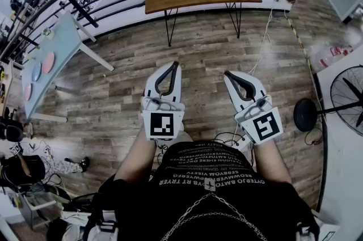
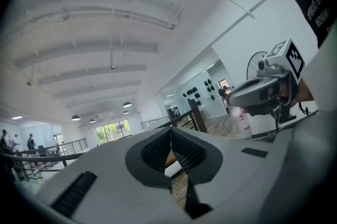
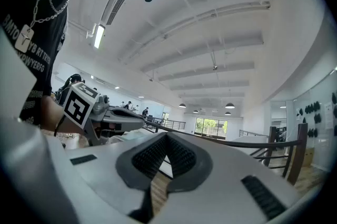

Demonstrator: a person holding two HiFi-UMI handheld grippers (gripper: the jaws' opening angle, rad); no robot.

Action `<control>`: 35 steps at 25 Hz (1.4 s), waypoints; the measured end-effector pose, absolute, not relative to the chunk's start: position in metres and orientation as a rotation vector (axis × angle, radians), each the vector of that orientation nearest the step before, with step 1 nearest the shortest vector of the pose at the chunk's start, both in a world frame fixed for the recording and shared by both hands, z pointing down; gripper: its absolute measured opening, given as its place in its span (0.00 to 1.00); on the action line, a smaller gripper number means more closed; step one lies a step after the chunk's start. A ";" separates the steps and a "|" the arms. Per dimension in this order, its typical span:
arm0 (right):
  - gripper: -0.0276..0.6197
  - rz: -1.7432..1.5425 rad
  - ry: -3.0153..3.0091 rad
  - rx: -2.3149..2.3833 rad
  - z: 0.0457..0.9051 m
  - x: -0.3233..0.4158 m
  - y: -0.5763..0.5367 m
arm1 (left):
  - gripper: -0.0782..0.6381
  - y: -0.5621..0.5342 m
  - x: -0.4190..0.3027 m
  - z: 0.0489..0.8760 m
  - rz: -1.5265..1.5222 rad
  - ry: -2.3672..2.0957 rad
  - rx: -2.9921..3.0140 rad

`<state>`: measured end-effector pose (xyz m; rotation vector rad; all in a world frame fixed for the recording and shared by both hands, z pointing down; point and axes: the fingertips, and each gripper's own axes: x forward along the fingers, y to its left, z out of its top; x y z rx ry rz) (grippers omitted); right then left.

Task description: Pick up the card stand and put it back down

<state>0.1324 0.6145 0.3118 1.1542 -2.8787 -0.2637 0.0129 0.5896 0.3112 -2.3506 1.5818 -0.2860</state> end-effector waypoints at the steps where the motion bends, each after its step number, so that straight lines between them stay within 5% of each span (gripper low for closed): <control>1: 0.06 -0.256 -2.874 1.153 0.314 0.134 0.618 | 0.15 0.594 0.013 0.311 -0.273 1.596 -2.367; 20: 0.06 -0.094 -2.727 1.380 0.375 0.168 0.544 | 0.15 0.556 -0.069 0.360 -0.268 1.823 -2.350; 35: 0.06 -0.129 -2.610 1.438 0.379 0.108 0.433 | 0.15 0.429 -0.088 0.369 -0.224 1.462 -2.493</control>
